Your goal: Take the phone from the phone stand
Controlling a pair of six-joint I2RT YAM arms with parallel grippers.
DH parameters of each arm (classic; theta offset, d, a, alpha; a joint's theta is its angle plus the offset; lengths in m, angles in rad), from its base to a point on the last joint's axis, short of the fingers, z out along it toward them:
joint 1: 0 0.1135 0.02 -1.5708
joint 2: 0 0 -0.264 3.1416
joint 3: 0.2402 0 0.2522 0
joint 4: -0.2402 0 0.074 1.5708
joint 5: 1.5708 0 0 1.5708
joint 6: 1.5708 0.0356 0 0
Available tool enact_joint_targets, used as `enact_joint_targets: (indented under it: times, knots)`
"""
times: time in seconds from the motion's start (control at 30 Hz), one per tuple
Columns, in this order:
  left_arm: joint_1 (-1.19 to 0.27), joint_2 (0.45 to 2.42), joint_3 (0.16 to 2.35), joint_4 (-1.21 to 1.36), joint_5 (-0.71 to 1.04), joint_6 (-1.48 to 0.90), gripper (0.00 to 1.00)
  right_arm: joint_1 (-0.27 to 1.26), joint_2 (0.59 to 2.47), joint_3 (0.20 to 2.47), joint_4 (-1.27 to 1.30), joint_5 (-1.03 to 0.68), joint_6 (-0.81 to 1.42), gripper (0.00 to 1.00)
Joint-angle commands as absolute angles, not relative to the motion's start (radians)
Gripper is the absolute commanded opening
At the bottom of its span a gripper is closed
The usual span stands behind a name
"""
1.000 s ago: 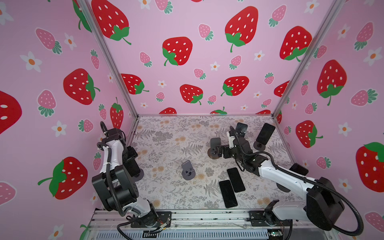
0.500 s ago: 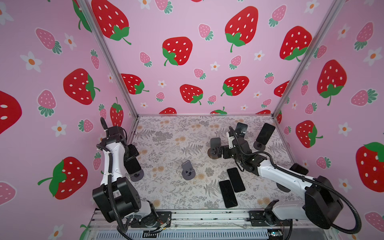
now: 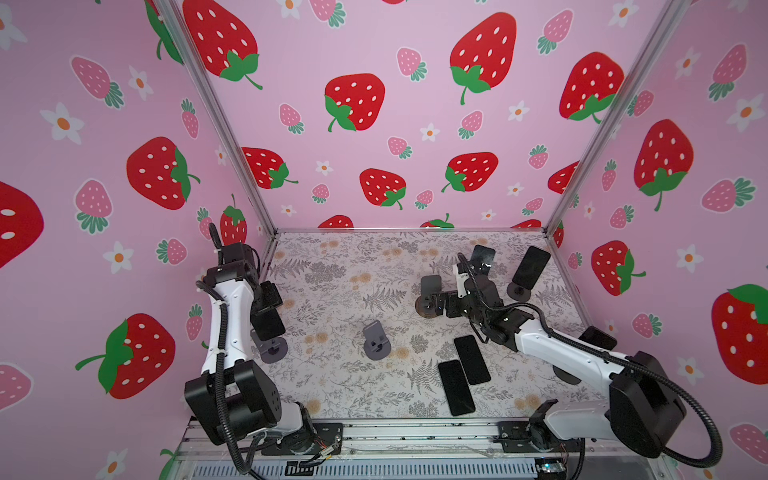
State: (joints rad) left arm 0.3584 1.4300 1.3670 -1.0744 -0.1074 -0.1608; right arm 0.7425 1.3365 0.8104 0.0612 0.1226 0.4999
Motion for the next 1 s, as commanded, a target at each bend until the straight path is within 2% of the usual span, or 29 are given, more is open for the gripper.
enact_joint_targets:
  times: [0.0,0.1,0.27,0.4,0.6,0.97]
  knots:
    - [0.328,1.425,1.422,-1.109,-0.135,-0.151,0.67,0.739,1.346,0.825,0.054,0.127,0.508,1.0]
    - [0.307,1.422,1.412,-1.095,-0.096,-0.162,0.67,0.738,1.356,0.837,0.044,0.114,0.508,1.0]
    - [0.287,1.408,1.328,-1.035,0.069,-0.17,0.66,0.737,1.358,0.843,0.041,0.117,0.511,1.0]
    - [0.28,1.401,1.297,-1.029,0.092,-0.174,0.65,0.738,1.352,0.842,0.037,0.127,0.512,1.0]
    - [0.243,1.374,1.234,-0.987,0.235,-0.193,0.64,0.738,1.349,0.845,0.028,0.133,0.512,1.0]
    - [0.184,1.369,1.073,-0.953,0.28,-0.255,0.63,0.738,1.342,0.827,0.041,0.128,0.523,1.0]
